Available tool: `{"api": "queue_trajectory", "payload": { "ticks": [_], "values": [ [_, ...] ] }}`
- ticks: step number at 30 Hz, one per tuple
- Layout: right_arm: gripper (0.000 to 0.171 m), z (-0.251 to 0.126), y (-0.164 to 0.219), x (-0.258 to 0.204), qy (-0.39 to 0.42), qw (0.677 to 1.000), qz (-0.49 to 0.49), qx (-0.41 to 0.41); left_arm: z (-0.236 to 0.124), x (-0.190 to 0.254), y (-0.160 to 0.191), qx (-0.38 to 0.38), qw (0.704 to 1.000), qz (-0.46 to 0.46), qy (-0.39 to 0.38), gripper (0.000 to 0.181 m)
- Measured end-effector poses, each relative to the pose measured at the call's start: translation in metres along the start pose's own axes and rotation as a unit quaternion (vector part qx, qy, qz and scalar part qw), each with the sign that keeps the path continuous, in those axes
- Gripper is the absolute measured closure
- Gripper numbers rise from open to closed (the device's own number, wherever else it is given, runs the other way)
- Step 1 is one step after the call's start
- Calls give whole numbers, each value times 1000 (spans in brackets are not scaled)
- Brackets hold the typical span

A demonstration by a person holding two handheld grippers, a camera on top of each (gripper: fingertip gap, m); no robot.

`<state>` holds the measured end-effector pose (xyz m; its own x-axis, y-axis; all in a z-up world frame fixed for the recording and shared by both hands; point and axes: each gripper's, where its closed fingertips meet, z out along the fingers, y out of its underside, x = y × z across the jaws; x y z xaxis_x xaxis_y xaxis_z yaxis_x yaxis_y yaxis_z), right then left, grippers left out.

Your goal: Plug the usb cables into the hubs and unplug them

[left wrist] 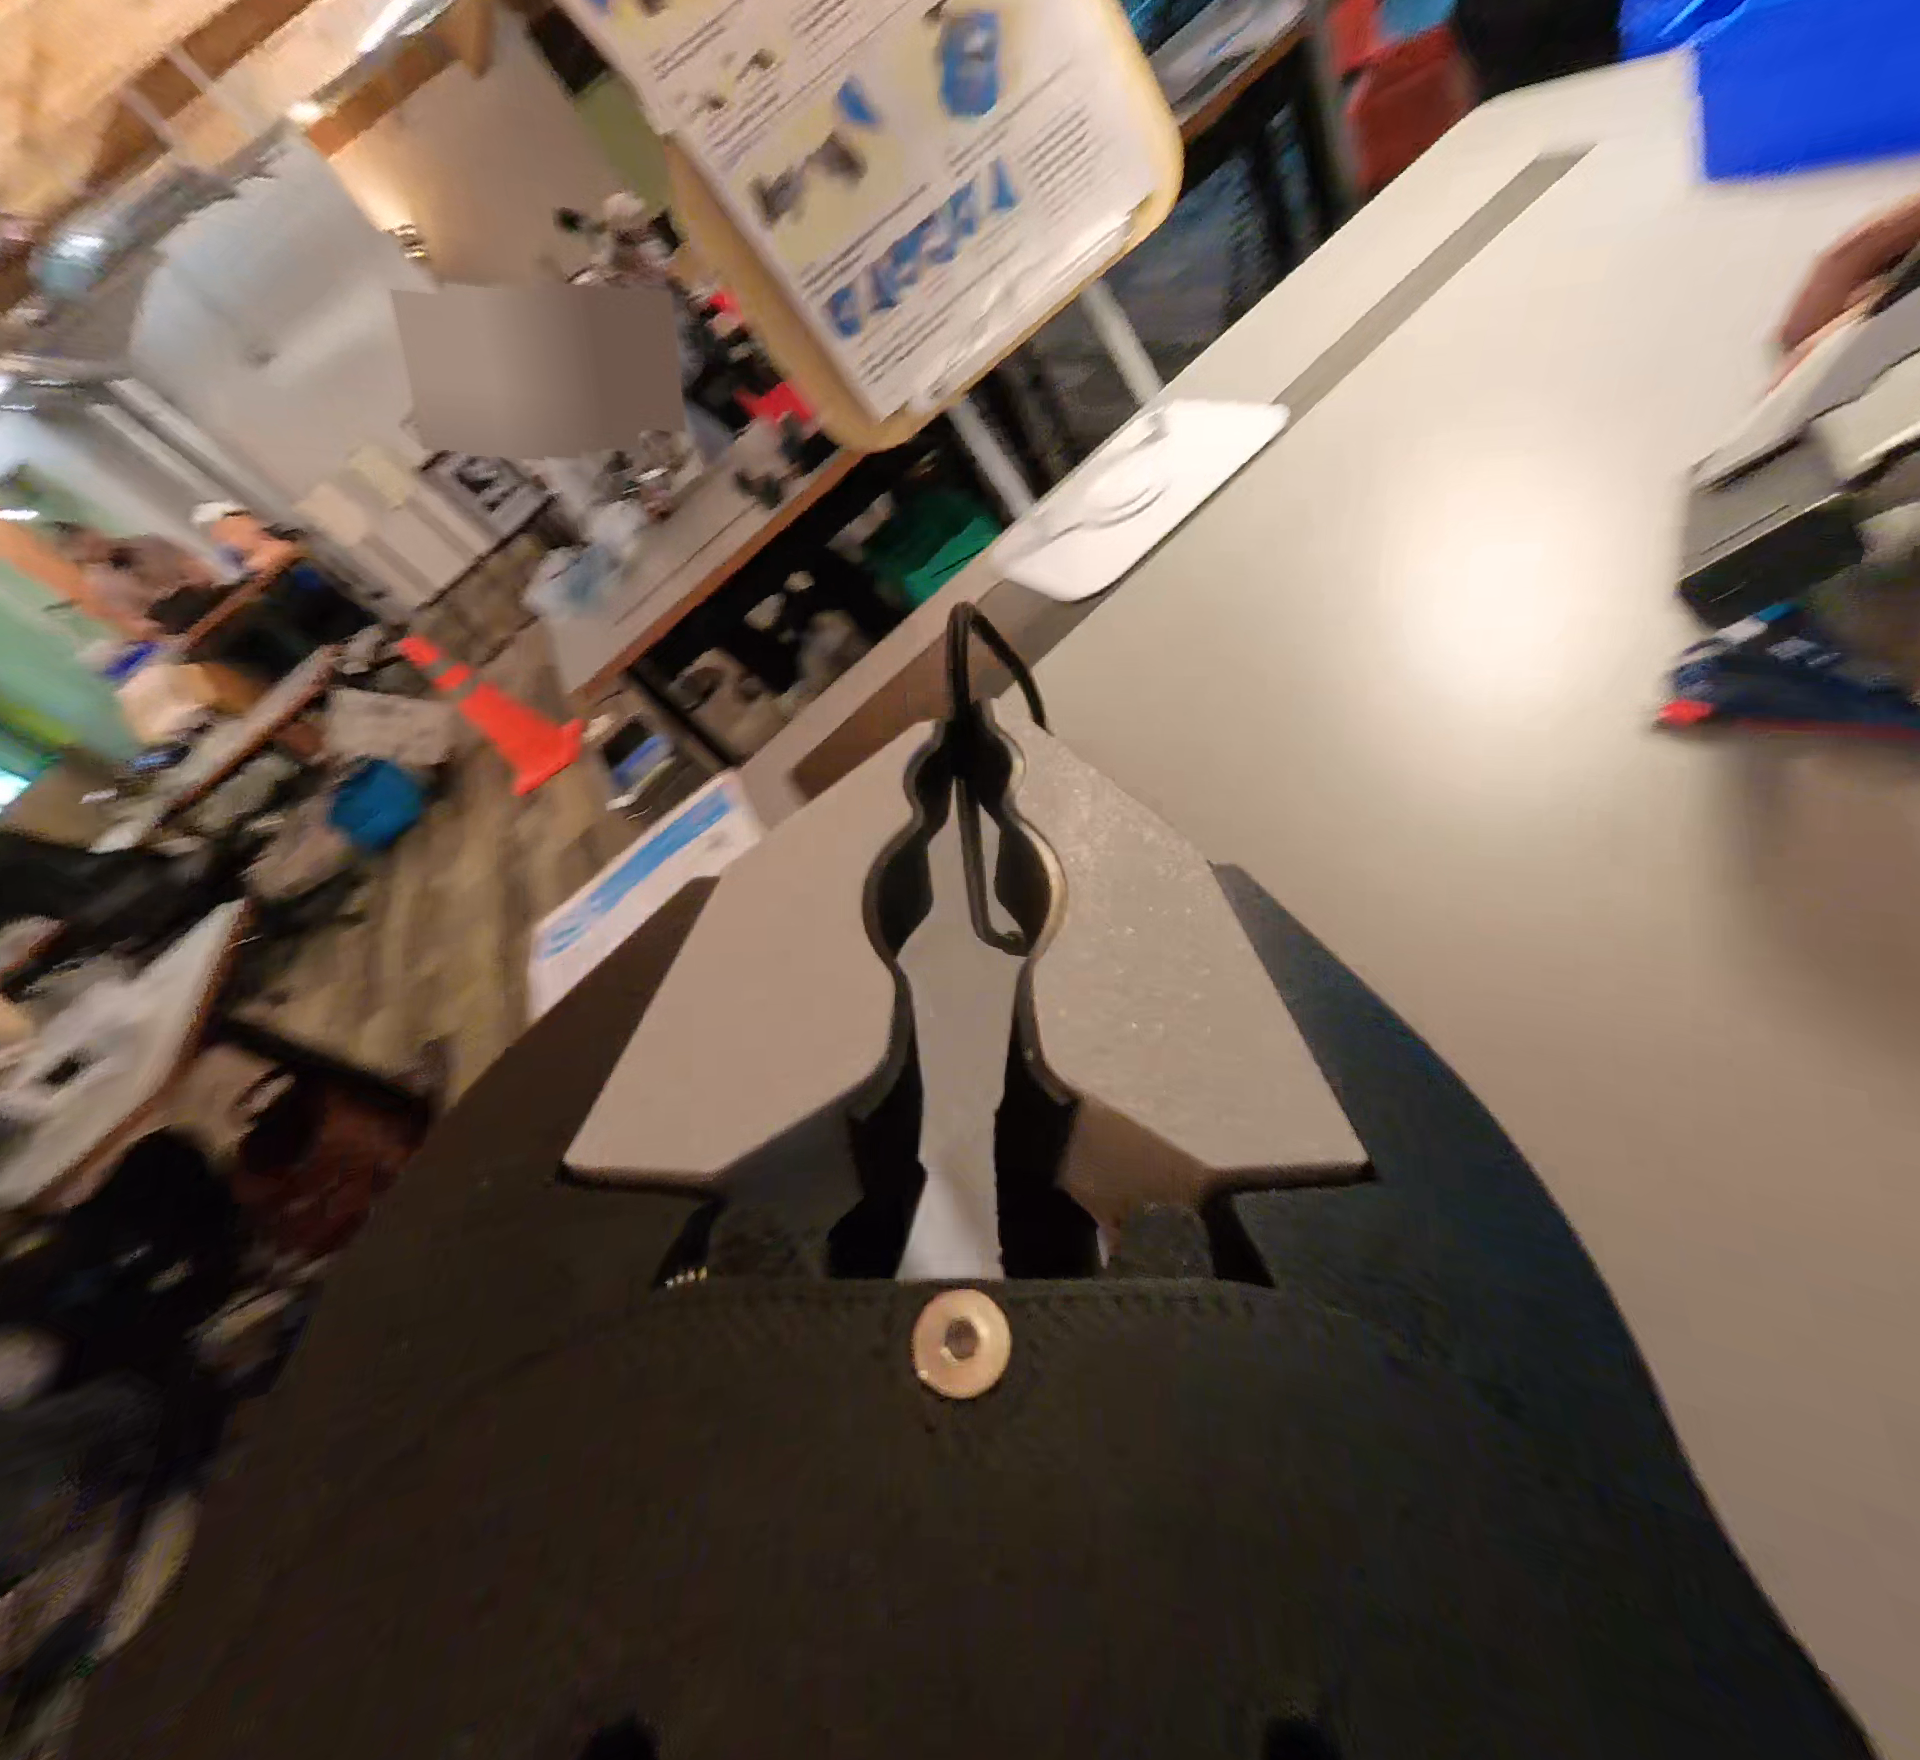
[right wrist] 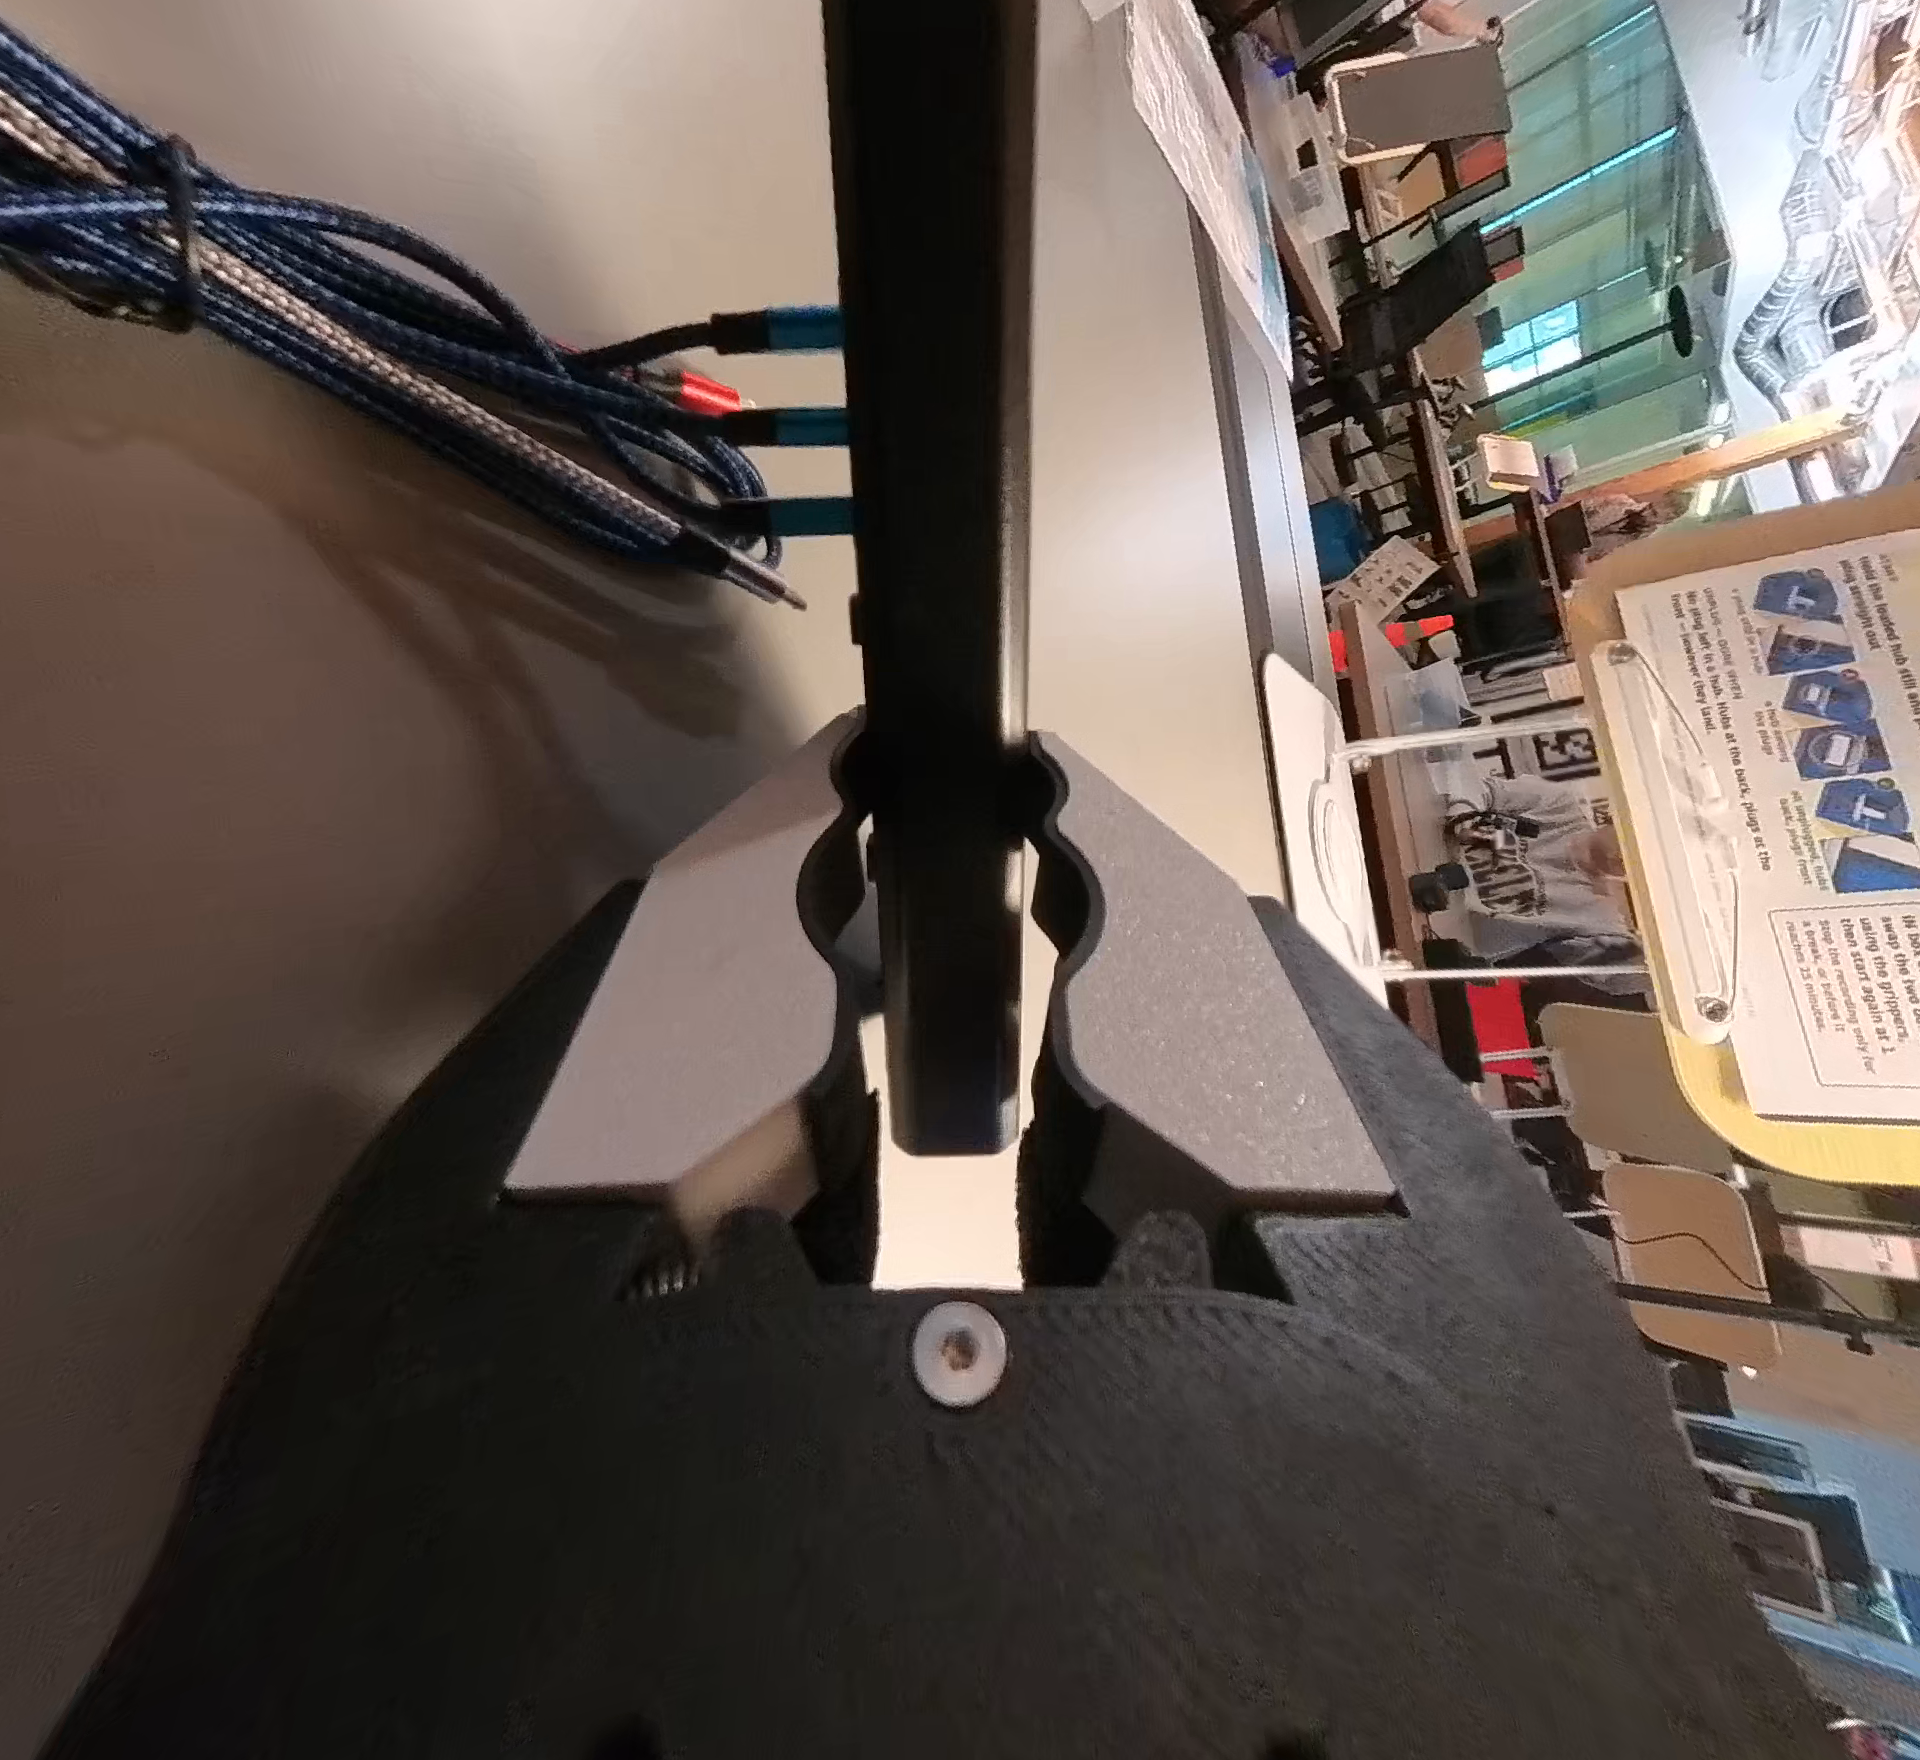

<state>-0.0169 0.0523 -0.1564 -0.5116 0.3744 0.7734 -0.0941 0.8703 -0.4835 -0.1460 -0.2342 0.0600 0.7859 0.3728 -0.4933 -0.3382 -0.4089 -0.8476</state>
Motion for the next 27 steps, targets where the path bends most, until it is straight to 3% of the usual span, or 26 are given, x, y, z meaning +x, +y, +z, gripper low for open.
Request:
{"api": "queue_trajectory", "payload": {
  "ticks": [4,8,14,21,27],
  "values": [
    [145,-8,11,1,-12,1000,10,-9,47,60,-10,40,987,-111,109,176],
    [145,-19,23,1,-33,999,34,-13,95,116,4,37,952,-226,204,175],
    [146,-28,39,3,-47,996,69,-15,144,153,57,-42,927,-293,230,175],
    [146,-29,45,5,-52,995,82,-14,151,172,109,-141,920,-269,248,174],
    [145,-29,45,5,-54,994,89,-17,153,156,130,-179,952,-172,181,142]
  ]
}}
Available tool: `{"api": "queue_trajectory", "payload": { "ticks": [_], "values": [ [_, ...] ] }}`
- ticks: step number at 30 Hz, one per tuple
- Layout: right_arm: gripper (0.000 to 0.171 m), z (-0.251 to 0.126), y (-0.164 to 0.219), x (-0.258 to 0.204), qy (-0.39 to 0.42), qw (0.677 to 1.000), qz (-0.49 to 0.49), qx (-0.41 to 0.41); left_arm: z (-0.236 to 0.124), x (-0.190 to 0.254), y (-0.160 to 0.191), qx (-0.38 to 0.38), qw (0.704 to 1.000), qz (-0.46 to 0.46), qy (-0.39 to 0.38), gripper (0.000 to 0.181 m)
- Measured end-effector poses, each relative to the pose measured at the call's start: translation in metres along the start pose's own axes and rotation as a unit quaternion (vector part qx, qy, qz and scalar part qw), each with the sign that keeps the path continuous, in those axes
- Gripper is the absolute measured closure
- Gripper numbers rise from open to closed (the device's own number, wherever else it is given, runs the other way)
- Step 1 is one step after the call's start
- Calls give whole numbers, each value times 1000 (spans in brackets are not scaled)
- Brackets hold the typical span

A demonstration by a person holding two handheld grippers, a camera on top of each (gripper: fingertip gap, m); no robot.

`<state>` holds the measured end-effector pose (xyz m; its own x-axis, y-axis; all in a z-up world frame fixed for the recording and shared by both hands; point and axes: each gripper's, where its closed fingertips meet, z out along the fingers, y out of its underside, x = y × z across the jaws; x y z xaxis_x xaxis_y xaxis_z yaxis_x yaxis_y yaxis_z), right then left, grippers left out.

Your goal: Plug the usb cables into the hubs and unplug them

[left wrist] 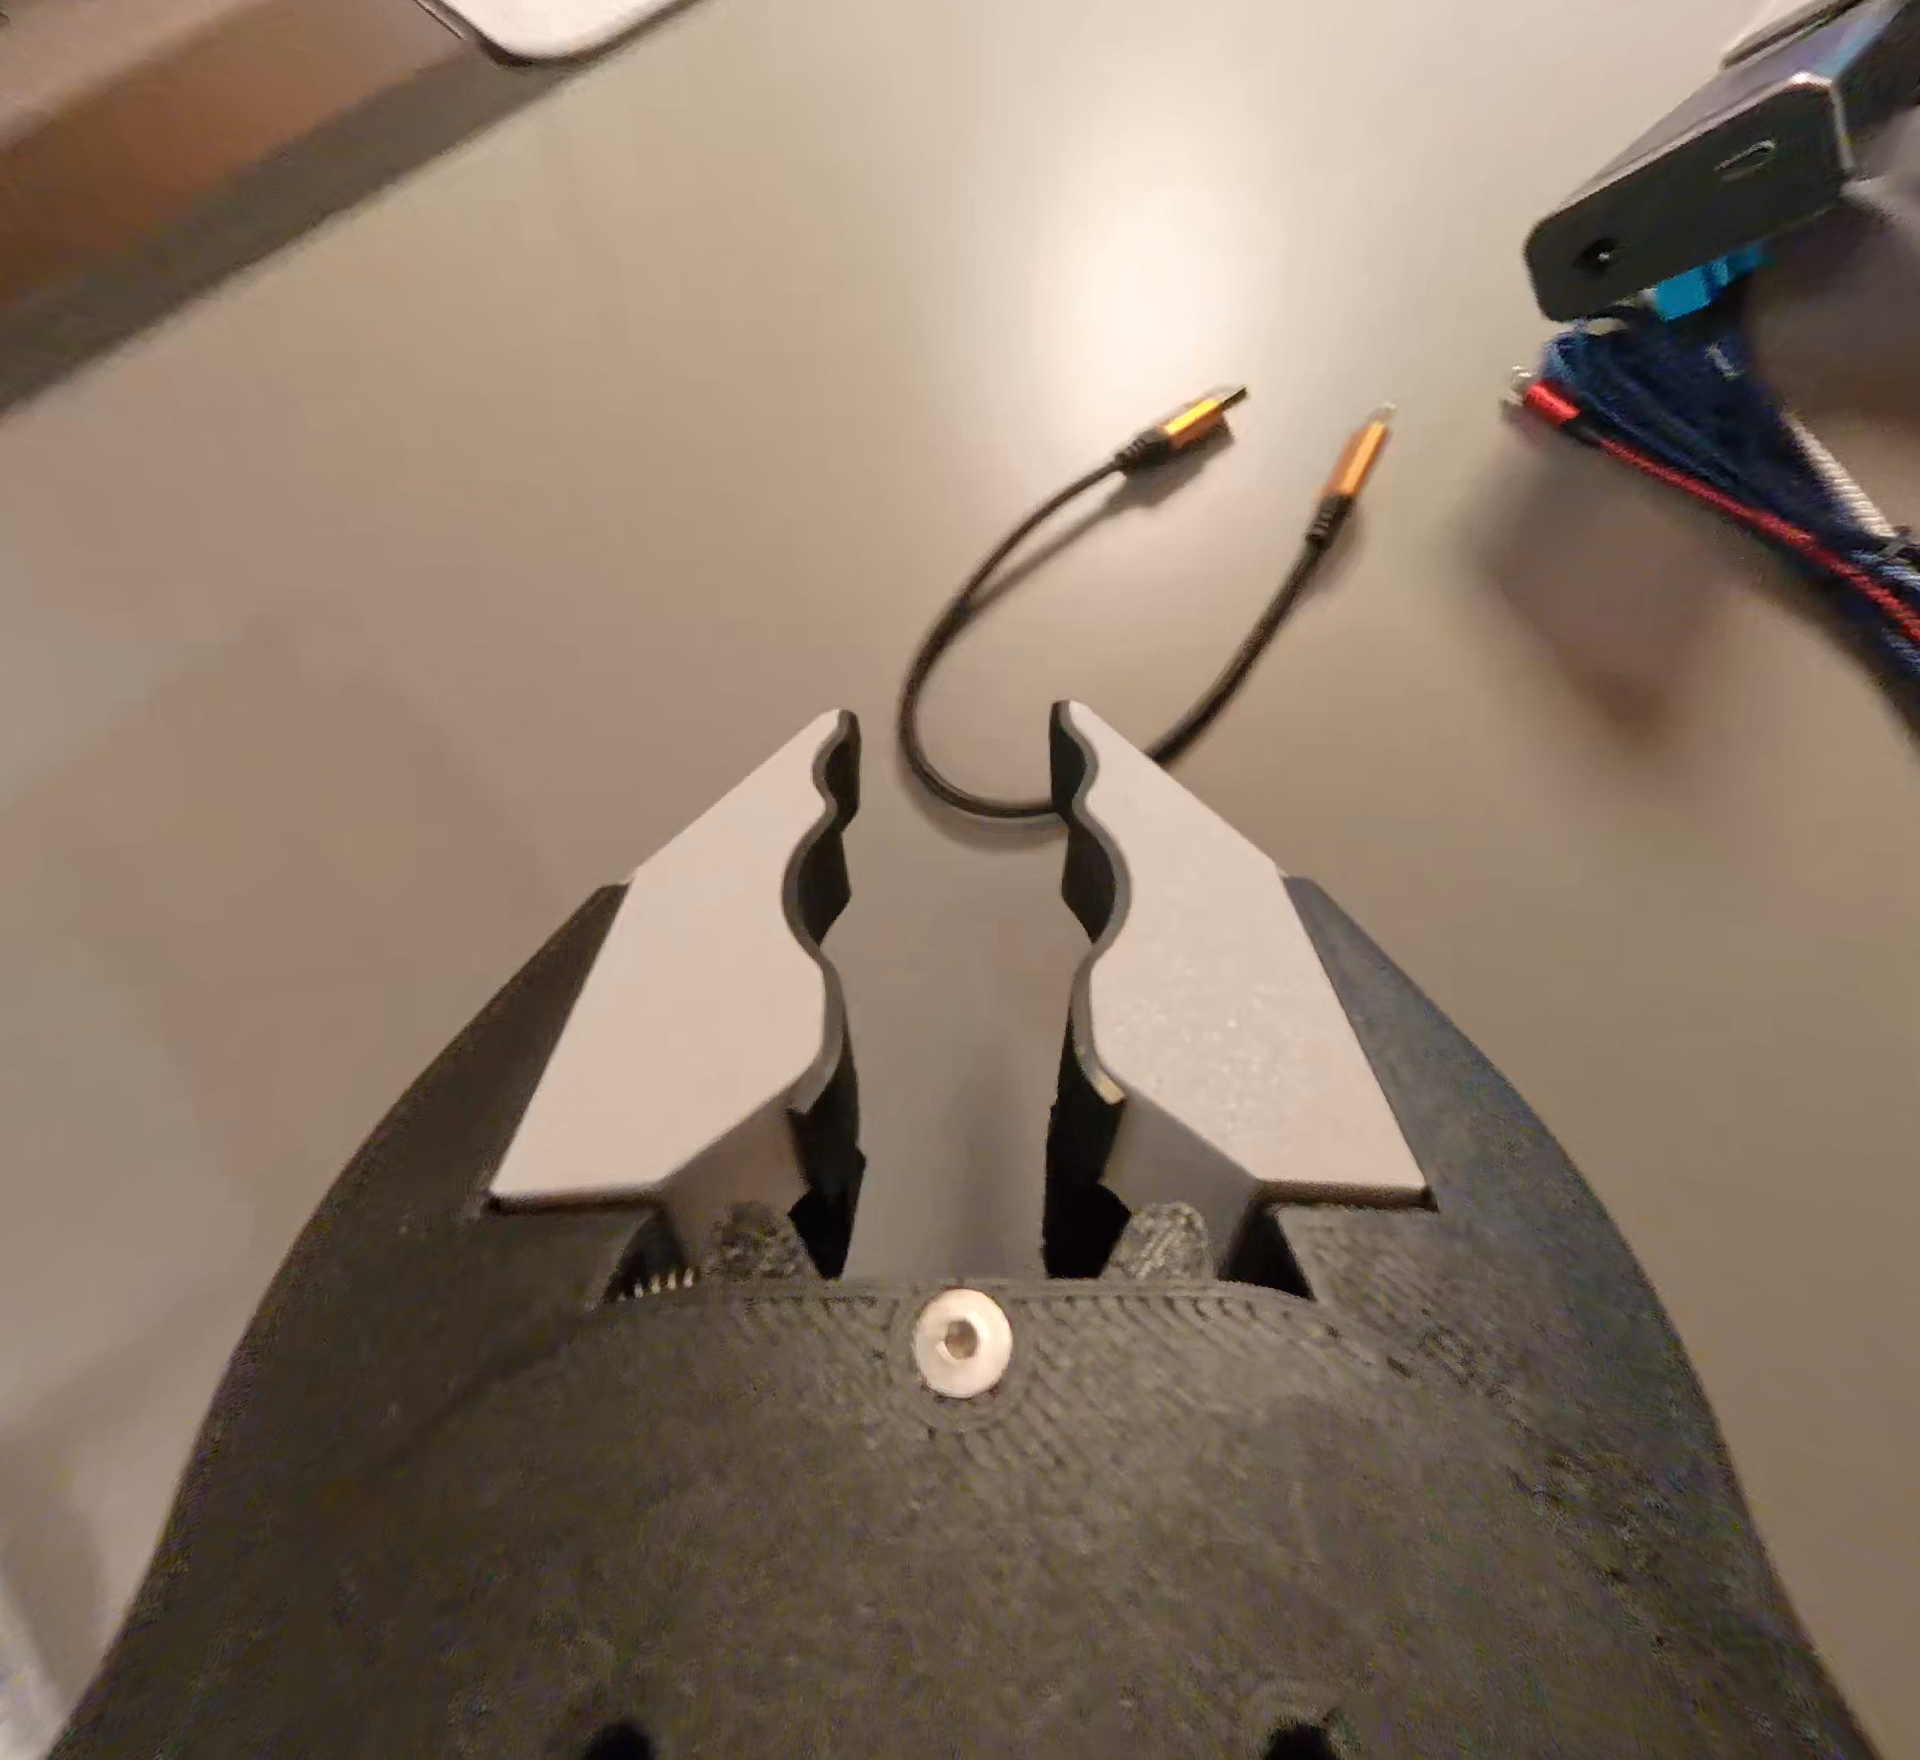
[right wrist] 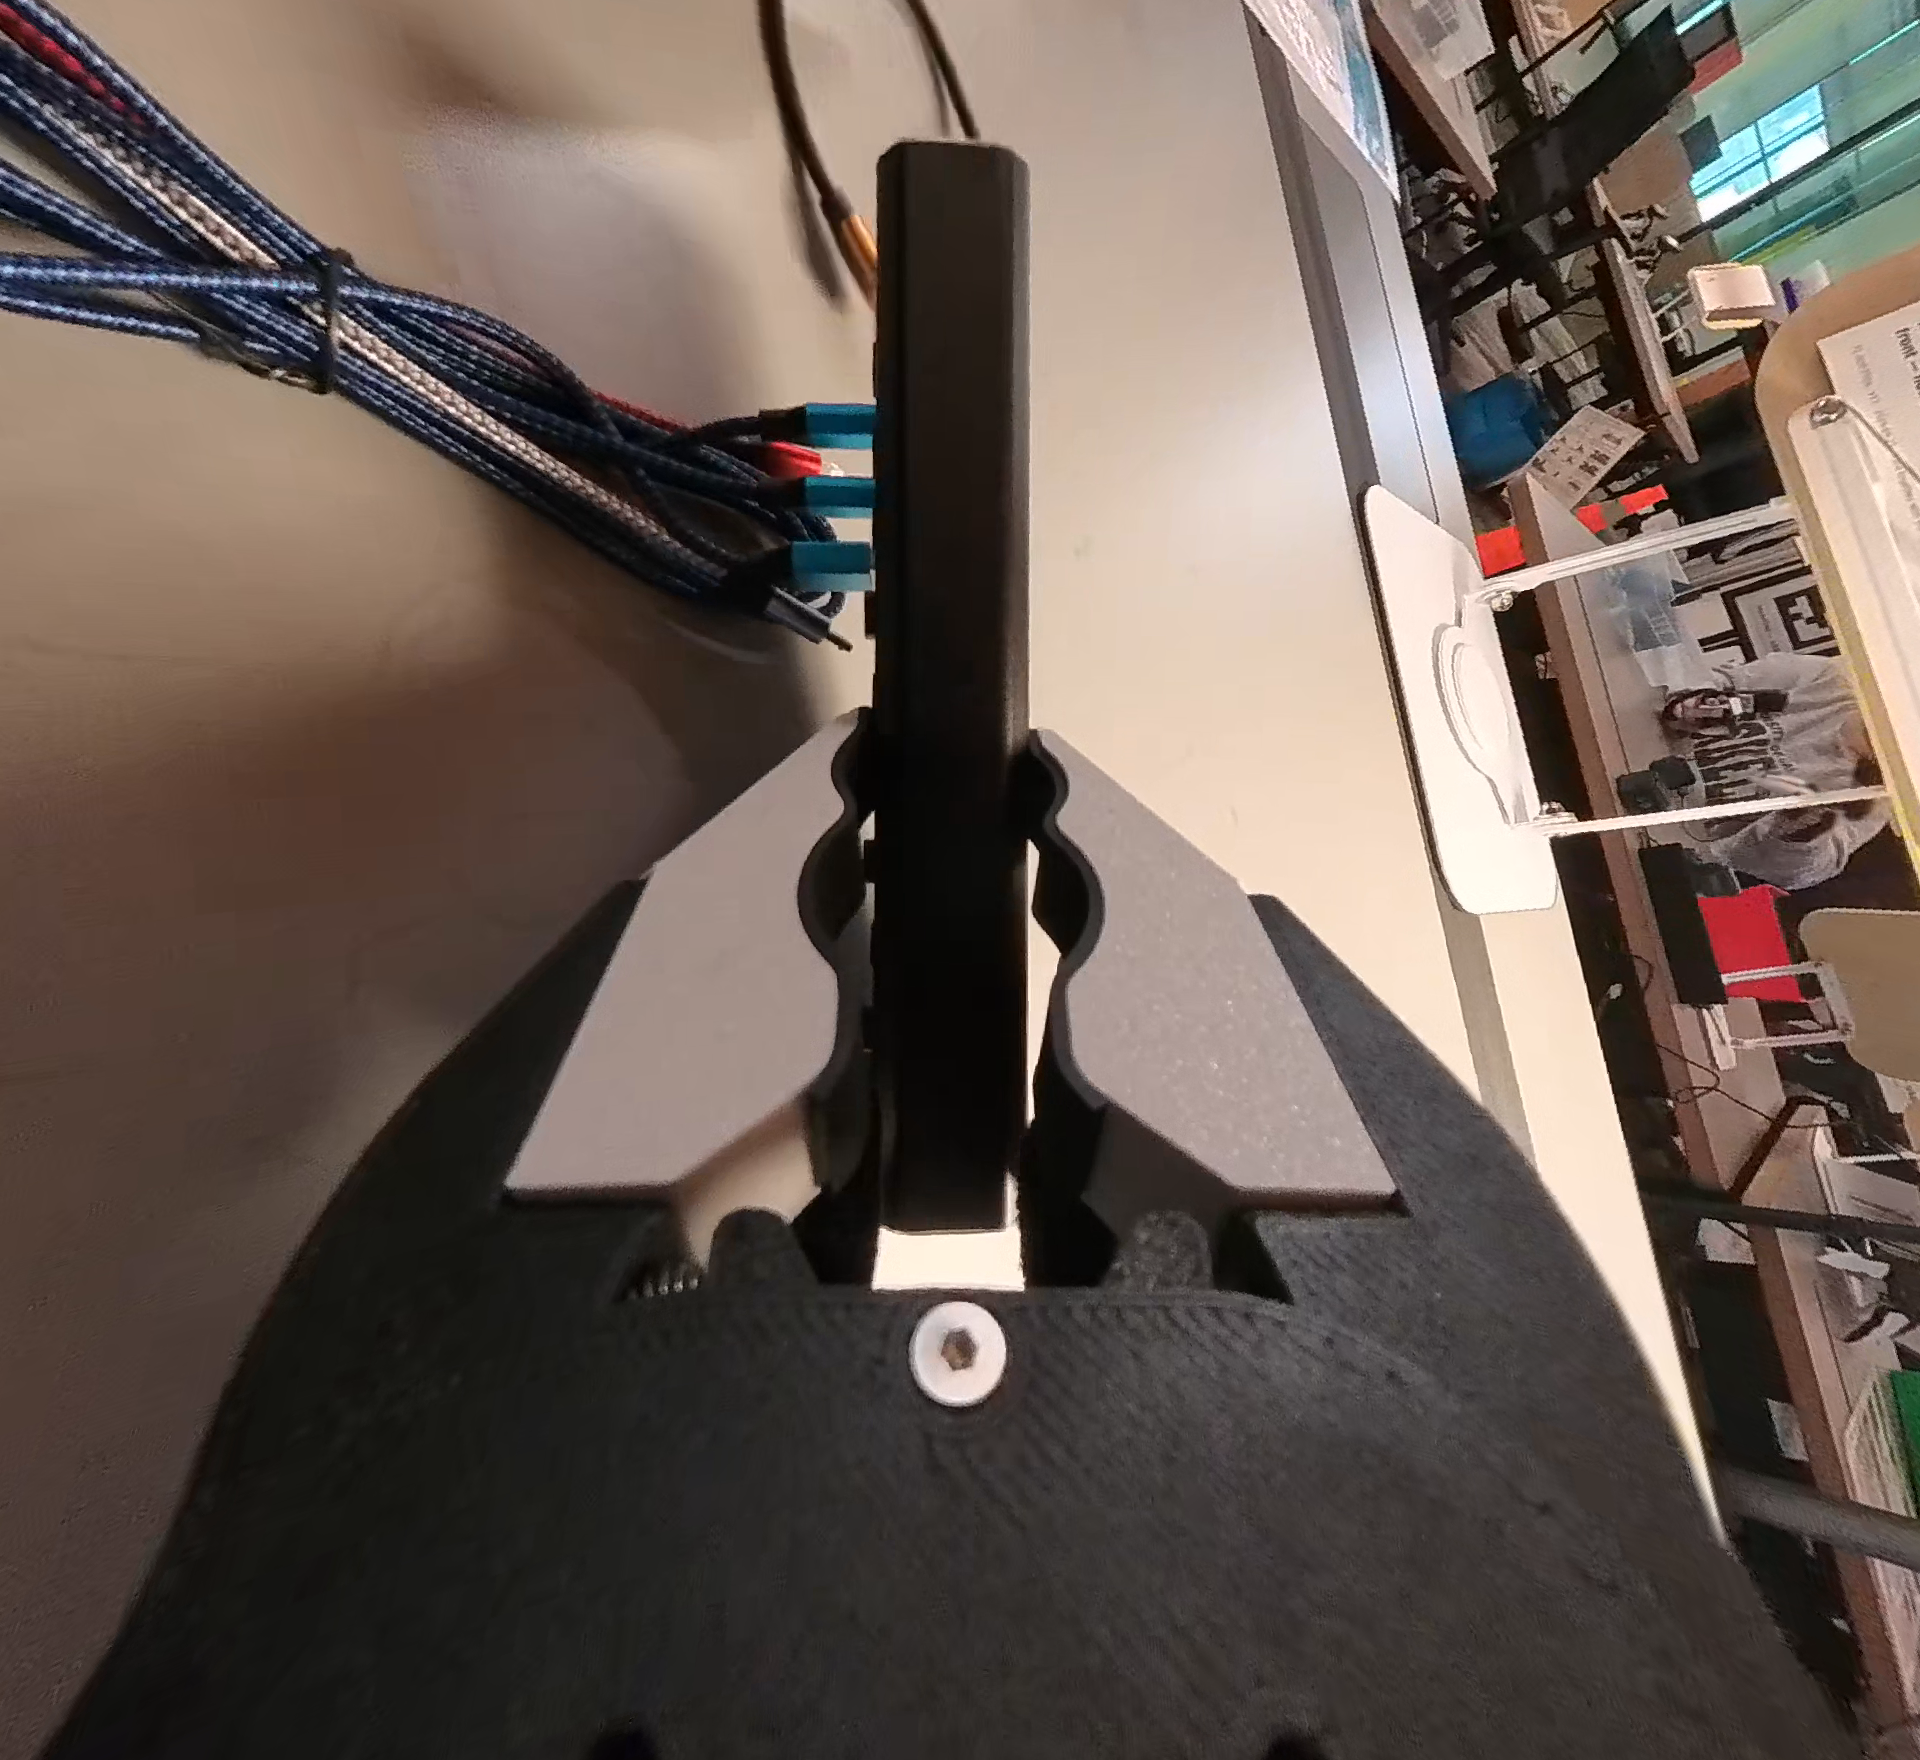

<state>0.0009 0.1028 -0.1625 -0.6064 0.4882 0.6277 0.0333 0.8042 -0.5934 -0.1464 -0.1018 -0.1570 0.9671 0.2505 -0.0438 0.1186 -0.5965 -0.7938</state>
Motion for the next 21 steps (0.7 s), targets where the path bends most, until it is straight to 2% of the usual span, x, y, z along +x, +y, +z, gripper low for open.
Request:
{"api": "queue_trajectory", "payload": {
  "ticks": [3,6,9,12,15,18,21],
  "values": [
    [145,0,0,0,-2,1000,5,1,-9,-1,-21,43,998,47,-28,141],
    [145,1,0,0,-4,1000,9,5,-3,37,-36,67,989,122,40,141],
    [145,1,0,0,-6,1000,14,9,27,74,-18,7,972,215,98,138],
    [145,0,0,0,-4,1000,12,12,60,78,-3,-52,949,303,74,139],
    [145,0,1,1,-1,1000,5,13,76,81,-15,-45,947,311,71,150],
    [146,-1,1,1,0,1000,1,19,86,82,-16,-60,944,316,74,174],
    [145,-2,2,2,4,1000,-9,24,92,83,-20,-54,947,308,70,174]
  ]
}}
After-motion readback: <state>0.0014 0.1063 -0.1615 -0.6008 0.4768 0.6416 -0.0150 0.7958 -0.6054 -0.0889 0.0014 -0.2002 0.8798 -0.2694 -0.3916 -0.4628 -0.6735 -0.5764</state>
